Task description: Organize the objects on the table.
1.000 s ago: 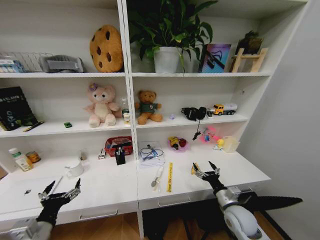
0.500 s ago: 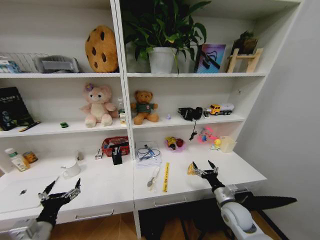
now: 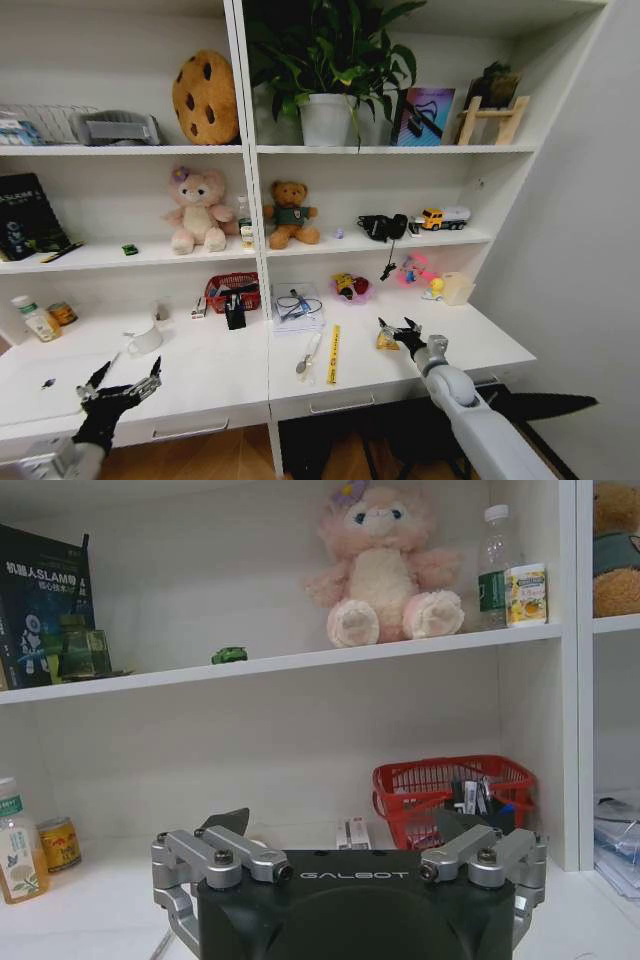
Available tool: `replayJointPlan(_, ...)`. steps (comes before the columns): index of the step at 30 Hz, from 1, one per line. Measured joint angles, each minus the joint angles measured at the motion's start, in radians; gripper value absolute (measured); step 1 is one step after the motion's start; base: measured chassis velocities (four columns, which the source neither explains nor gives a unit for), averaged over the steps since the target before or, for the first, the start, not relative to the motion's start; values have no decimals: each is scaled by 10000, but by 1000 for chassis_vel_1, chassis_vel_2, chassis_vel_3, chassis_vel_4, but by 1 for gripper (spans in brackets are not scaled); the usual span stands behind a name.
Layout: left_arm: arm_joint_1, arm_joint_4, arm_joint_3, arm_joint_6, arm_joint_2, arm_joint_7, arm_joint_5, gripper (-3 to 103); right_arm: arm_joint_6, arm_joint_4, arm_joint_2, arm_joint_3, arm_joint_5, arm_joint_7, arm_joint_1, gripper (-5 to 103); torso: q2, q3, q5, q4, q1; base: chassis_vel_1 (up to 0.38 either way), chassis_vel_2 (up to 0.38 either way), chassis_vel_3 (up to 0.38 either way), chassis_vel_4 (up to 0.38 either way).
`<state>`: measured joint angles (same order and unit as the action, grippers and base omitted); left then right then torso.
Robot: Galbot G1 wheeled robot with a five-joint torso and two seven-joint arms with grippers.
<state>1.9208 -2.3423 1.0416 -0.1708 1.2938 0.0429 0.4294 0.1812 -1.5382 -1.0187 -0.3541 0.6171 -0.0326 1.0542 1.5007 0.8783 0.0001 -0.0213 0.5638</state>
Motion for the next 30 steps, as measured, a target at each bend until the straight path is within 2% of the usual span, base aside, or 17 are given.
replayJointPlan(4, 0, 0, 0, 0, -1, 0, 0, 100, 140, -28, 34, 61, 52, 7, 142, 96, 0, -2, -4, -3, 0, 0, 0, 0, 0)
replayJointPlan(7, 1, 0, 0, 0, -1, 0, 0, 100, 160, -74, -1, 77, -80, 26, 370, 84, 1, -2, -2, -4, -1, 0, 0, 0, 0)
replayJointPlan(8, 1, 0, 0, 0, -1, 0, 0, 100, 160, -74, -1, 77, -80, 26, 370, 84, 1, -2, -2, -4, -1, 0, 0, 0, 0)
replayJointPlan(11, 0, 0, 0, 0, 0, 0, 0, 100, 160, -36, -20, 122, -145, 19, 379, 67, 1, -2, -2, 0, -1, 0, 0, 0, 0)
replayJointPlan(13, 0, 0, 0, 0, -1, 0, 0, 100, 163, -19, -20, 137, -145, 14, 372, 67, 1, -2, -2, 0, -1, 0, 0, 0, 0)
replayJointPlan(14, 0, 0, 0, 0, -1, 0, 0, 100, 185, 13, -18, 177, -132, 12, 345, 56, 2, -2, -2, -2, -1, 0, 0, 0, 0)
replayJointPlan(16, 0, 0, 0, 0, -1, 0, 0, 100, 201, 42, -17, 210, -117, 10, 322, 56, 2, -1, -2, -1, -1, 0, 0, 0, 0)
replayJointPlan(18, 0, 0, 0, 0, -1, 0, -1, 100, 254, 97, -17, 269, -83, 4, 277, 46, 2, -2, -1, 0, -1, 0, 0, 0, 0)
replayJointPlan(19, 0, 0, 0, 0, -1, 0, -1, 100, 254, 97, -17, 269, -83, 4, 277, 46, 2, -2, -1, 0, -1, 0, 0, 0, 0)
replayJointPlan(22, 0, 0, 0, 0, -1, 0, 0, 100, 329, 219, -73, 340, -128, -88, 215, 29, 2, -1, -2, 0, -1, 0, 0, 0, 0)
replayJointPlan(23, 0, 0, 0, 0, -1, 0, 0, 100, 329, 219, -73, 340, -128, -88, 215, 29, 2, -1, -2, 0, -1, 0, 0, 0, 0)
replayJointPlan(26, 0, 0, 0, 0, -1, 0, 0, 100, 333, 229, -110, 340, -189, -98, 230, 13, 2, -2, -2, -1, -1, 0, 0, 0, 0)
replayJointPlan(28, 0, 0, 0, 0, -1, 0, 0, 100, 332, 229, -114, 331, -192, -97, 226, 13, 2, -1, -1, -1, -1, 0, 0, 0, 0)
replayJointPlan(30, 0, 0, 0, 0, -1, 0, 0, 100, 326, 210, -55, 313, -175, -82, 162, 3, 2, -1, 0, -1, -2, 0, 0, 0, 0)
